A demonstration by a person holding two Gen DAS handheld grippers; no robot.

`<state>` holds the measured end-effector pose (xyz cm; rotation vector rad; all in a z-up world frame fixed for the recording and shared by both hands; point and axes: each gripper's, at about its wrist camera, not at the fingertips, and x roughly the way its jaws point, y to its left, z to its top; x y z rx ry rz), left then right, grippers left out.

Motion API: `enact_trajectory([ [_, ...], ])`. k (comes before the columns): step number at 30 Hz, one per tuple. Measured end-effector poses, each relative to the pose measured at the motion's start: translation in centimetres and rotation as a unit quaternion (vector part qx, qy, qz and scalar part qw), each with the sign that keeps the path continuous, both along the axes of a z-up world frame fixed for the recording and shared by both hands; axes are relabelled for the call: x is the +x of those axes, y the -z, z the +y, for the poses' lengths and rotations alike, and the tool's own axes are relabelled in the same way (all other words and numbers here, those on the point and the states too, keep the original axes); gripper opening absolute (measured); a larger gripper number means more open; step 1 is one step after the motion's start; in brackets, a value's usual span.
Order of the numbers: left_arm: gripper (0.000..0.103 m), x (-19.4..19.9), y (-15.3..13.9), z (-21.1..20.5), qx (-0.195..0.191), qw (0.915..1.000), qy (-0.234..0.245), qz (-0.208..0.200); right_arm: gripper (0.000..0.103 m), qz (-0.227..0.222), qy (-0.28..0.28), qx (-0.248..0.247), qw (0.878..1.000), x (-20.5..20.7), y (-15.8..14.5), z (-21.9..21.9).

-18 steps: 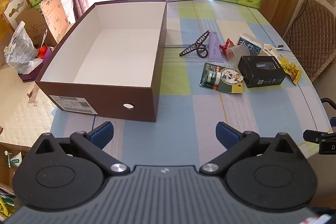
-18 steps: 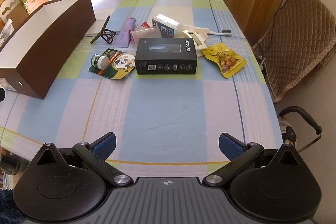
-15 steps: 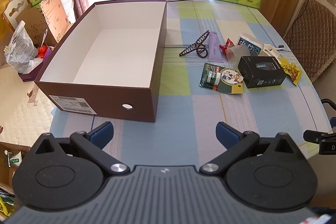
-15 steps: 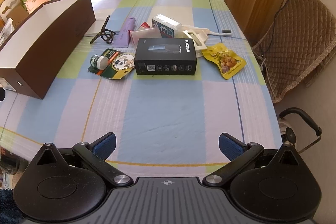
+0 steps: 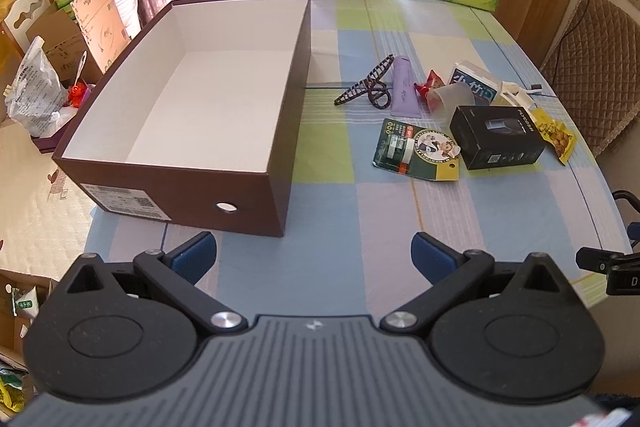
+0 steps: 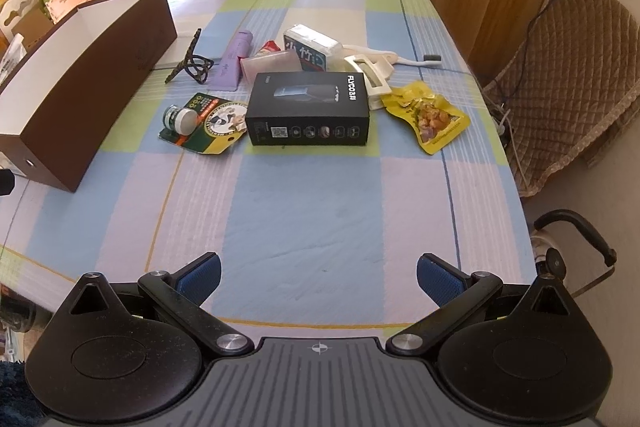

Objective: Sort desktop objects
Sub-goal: 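Move both tools toward the items scattered on the table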

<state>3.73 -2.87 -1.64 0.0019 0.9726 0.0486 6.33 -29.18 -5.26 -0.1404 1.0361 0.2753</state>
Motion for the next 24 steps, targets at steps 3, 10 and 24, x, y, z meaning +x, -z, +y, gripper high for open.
enact_trajectory([
  [3, 0.102, 0.5, 0.1, -0.4, 0.0, 1.0, 0.003, 0.003, 0.101, 0.0, 0.002, 0.001, 1.0, 0.5, 0.0, -0.3],
  [10, 0.102, 1.8, 0.2, -1.5, 0.0, 0.9999, 0.011, 0.003, 0.101, -0.005, 0.004, 0.006, 1.0, 1.6, -0.2, -1.4],
  [24, 0.102, 5.0, 0.3, -5.5, -0.006, 0.9994, 0.033, 0.001, 0.101, -0.033, 0.004, 0.025, 0.999, 5.0, -0.9, -4.8],
])
